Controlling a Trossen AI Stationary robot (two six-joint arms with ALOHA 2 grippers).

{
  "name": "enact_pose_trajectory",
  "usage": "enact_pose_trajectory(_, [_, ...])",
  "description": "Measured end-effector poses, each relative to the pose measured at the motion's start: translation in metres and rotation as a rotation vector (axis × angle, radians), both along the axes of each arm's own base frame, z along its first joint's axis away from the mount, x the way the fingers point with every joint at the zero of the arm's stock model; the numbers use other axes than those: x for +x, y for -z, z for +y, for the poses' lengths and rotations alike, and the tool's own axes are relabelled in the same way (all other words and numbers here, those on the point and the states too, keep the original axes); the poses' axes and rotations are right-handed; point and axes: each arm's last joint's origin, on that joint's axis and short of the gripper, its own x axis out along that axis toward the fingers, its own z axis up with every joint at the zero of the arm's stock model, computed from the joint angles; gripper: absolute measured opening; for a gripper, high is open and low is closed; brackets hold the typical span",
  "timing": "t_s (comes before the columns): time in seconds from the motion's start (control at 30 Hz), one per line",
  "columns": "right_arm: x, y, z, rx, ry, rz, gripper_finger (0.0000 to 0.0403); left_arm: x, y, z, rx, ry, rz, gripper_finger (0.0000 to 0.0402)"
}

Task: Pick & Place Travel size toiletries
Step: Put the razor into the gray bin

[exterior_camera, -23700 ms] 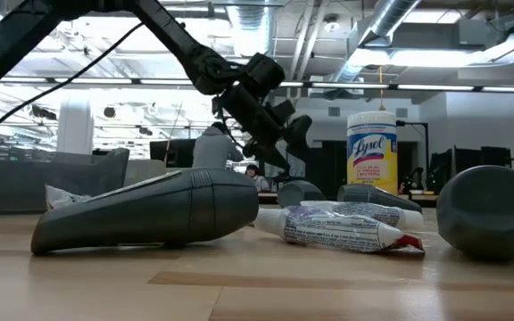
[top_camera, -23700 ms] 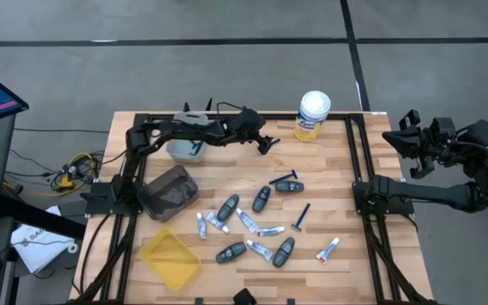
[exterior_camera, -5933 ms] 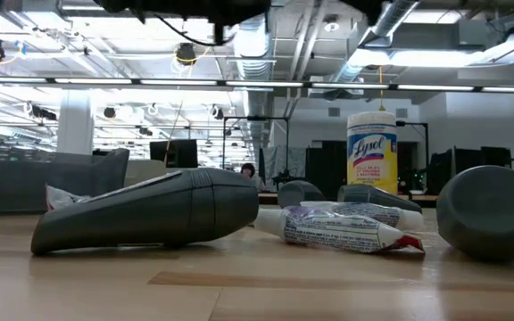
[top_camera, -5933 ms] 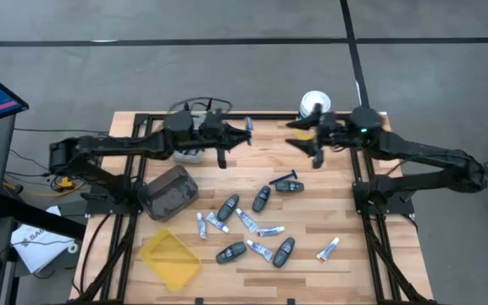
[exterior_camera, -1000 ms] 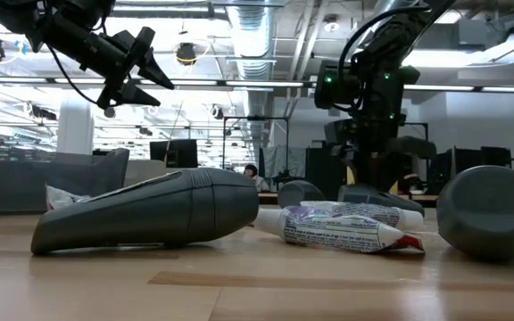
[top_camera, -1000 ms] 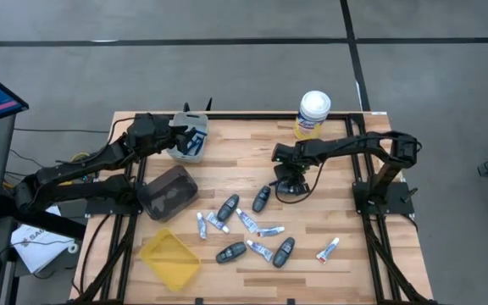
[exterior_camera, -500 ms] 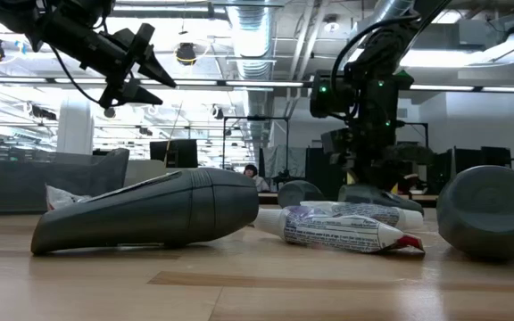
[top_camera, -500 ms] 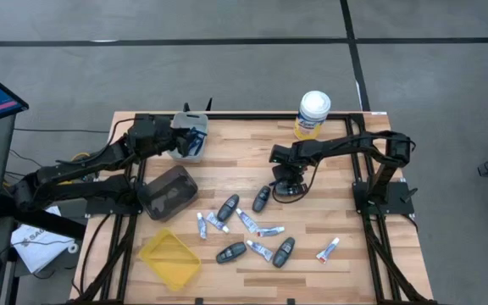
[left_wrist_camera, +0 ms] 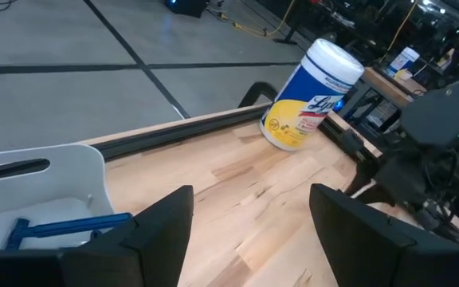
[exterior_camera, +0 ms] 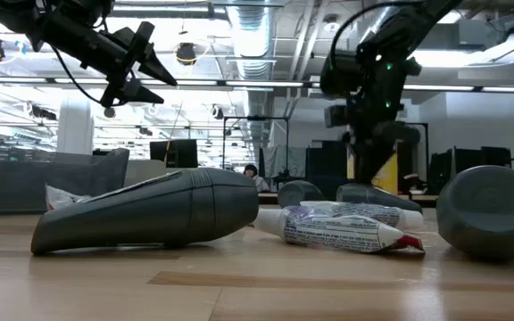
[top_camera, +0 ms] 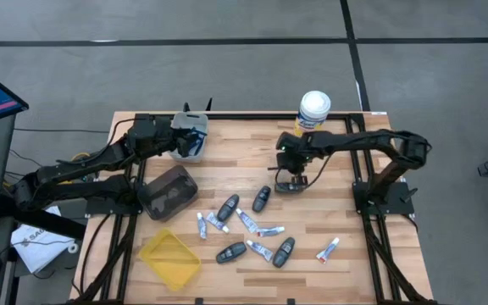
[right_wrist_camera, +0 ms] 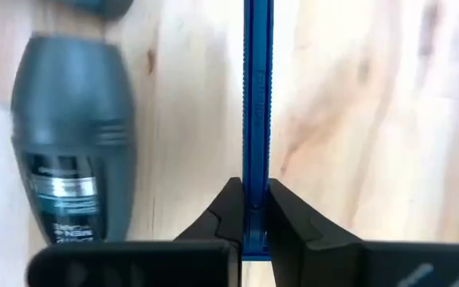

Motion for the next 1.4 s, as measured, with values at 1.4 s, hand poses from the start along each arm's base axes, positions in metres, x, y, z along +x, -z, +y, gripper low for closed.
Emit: enact_pose_trajectory(1.4, [0.079,-0.164,0.033,0.025,-0.108,-0.862,0.0026,0.107,-0.024,-0.024,0.482,0.494,-0.494,0.0242])
